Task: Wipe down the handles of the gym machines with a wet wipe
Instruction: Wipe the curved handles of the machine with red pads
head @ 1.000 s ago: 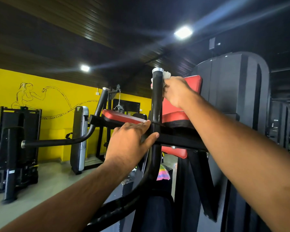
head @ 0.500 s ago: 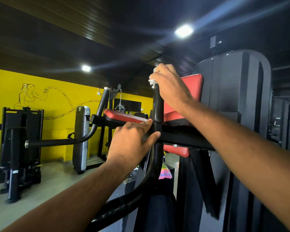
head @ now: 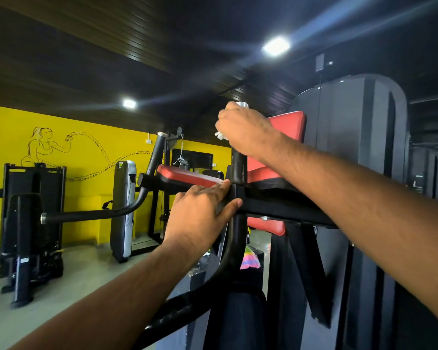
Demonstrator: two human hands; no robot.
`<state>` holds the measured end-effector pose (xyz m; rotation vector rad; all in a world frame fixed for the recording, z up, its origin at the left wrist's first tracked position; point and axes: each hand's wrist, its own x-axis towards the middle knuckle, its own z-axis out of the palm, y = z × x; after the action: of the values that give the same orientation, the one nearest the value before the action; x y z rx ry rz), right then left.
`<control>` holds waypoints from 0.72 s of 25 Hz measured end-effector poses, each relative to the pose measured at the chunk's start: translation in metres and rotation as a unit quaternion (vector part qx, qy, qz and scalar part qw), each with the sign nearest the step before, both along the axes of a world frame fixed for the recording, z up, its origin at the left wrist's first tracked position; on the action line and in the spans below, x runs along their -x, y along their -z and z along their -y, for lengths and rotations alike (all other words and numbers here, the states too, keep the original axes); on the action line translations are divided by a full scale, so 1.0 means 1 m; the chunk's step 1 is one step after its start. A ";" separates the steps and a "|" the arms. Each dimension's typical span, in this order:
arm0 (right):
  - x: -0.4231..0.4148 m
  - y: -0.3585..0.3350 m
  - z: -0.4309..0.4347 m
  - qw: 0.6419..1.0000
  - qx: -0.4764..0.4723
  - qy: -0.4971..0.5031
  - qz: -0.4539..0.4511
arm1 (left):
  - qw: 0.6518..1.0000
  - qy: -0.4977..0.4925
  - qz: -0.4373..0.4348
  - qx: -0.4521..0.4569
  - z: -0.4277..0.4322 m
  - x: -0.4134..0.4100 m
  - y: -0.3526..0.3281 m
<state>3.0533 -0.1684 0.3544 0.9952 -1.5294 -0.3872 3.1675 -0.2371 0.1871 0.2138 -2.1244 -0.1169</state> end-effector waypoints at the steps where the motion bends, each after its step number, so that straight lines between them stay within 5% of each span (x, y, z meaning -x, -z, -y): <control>1: -0.002 0.005 0.000 1.000 0.014 0.000 0.027 | 1.000 -0.002 0.002 0.001 0.000 -0.001 -0.001; 6: 0.000 0.018 -0.003 1.000 0.002 -0.007 -0.008 | 1.000 0.000 -0.003 -0.002 0.002 -0.001 0.001; 9: 0.013 0.020 -0.006 0.985 0.137 -0.095 0.049 | 1.000 0.008 -0.011 -0.007 -0.001 0.000 0.002; 11: 0.010 0.032 -0.003 0.940 0.251 -0.190 0.130 | 1.000 0.012 -0.023 -0.006 -0.001 0.001 -0.001; 15: 0.003 0.030 0.010 0.709 0.508 -0.293 0.391 | 1.000 0.006 -0.017 -0.004 -0.003 0.000 0.000; 18: 0.018 0.003 0.007 0.432 0.517 -0.409 0.616 | 1.000 -0.005 -0.008 0.007 -0.002 0.000 -0.002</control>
<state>3.0350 -0.1753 0.3518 0.7199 -1.6230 2.2403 3.1676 -0.2348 0.1889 0.2135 -2.1075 -0.0972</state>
